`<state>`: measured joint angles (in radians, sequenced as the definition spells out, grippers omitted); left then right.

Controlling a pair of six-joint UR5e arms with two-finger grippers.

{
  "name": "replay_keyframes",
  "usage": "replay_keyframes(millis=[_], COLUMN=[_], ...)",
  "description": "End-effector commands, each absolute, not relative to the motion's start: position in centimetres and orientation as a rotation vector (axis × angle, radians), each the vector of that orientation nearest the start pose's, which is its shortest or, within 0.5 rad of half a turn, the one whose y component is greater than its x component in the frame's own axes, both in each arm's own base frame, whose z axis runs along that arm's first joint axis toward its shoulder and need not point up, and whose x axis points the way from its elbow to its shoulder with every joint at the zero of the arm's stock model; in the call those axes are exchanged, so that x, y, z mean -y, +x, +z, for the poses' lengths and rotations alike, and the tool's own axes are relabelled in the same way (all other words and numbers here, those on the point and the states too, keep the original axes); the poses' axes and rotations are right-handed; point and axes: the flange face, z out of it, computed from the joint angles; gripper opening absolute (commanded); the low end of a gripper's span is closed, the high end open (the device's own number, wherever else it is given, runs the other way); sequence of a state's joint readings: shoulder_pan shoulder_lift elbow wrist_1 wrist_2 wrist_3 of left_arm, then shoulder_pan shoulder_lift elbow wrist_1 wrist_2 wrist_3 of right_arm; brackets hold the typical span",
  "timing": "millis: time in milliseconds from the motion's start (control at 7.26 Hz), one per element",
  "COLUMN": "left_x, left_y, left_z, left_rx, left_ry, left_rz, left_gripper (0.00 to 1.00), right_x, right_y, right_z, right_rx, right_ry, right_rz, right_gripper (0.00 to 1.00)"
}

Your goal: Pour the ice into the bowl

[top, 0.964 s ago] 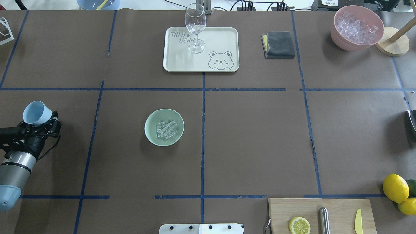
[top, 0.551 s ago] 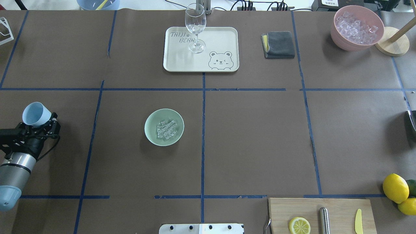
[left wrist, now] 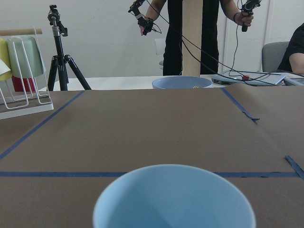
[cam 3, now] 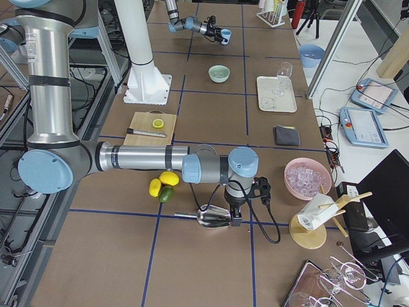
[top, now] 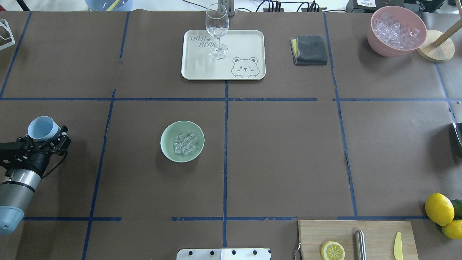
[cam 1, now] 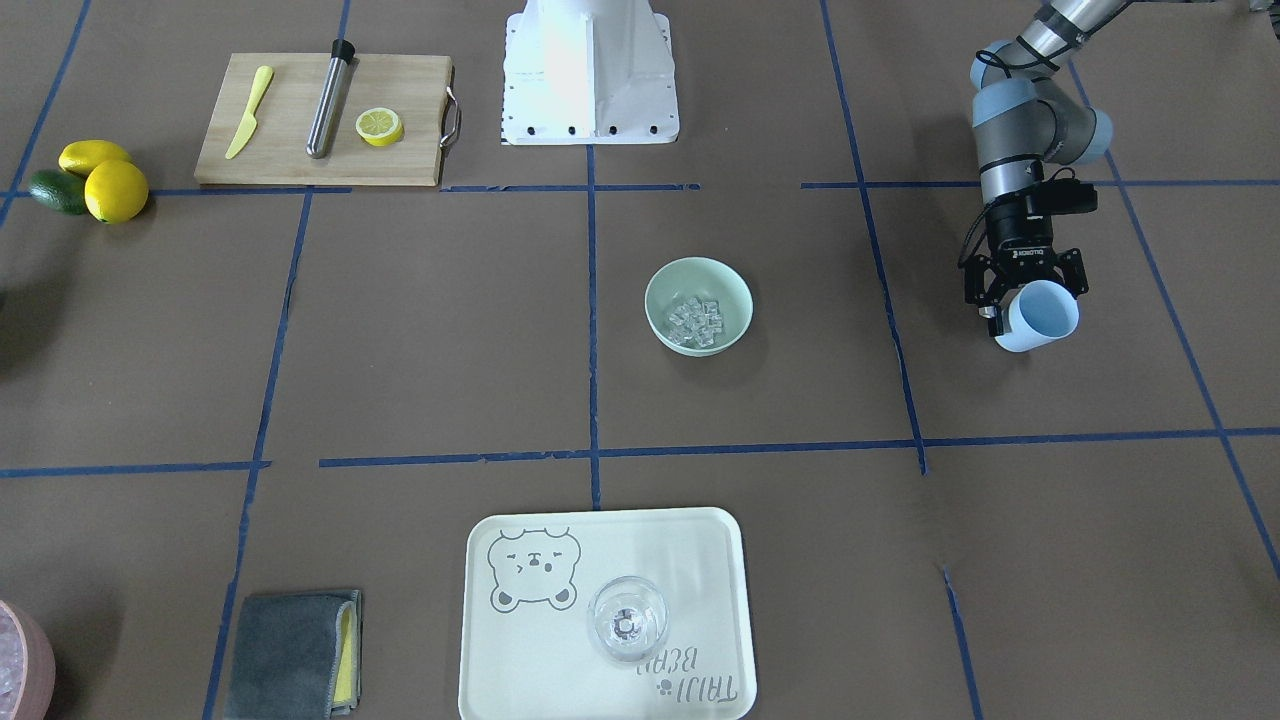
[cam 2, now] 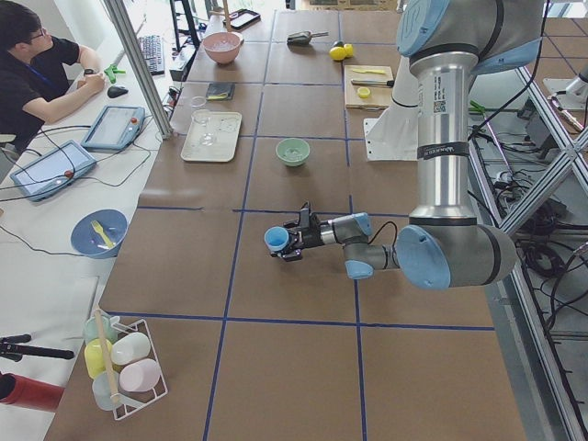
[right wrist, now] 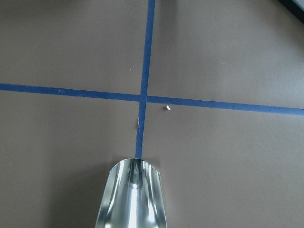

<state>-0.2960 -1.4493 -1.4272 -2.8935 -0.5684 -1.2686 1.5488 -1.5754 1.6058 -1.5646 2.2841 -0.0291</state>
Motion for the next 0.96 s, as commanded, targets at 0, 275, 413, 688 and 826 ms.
replay_keyframes(millis=[0, 275, 413, 688, 826], left_x=[33.3, 33.9, 34.7, 35.9, 36.1], left_y=[33.3, 31.3, 30.4, 28.7, 27.4], left_z=[60.5, 58.8, 58.7, 57.5, 56.5], left_rx=[-0.678, -0.677, -0.65, -0.604, -0.597], left_ry=[1.188, 1.282, 1.303, 1.363, 1.401], left_rz=[-0.573, -0.683, -0.698, -0.664, -0.604], left_gripper=[1.0, 1.0, 1.0, 1.0, 1.0], right_x=[49.4, 49.5, 49.5, 49.5, 49.5], right_y=[5.8, 5.8, 5.8, 5.8, 5.7], right_z=[64.7, 64.6, 64.6, 64.6, 64.4], right_rx=[0.713, 0.713, 0.713, 0.713, 0.715], right_ry=[0.038, 0.04, 0.039, 0.039, 0.043], right_rz=[-0.062, -0.061, -0.061, -0.061, -0.062], right_gripper=[1.0, 1.0, 1.0, 1.0, 1.0])
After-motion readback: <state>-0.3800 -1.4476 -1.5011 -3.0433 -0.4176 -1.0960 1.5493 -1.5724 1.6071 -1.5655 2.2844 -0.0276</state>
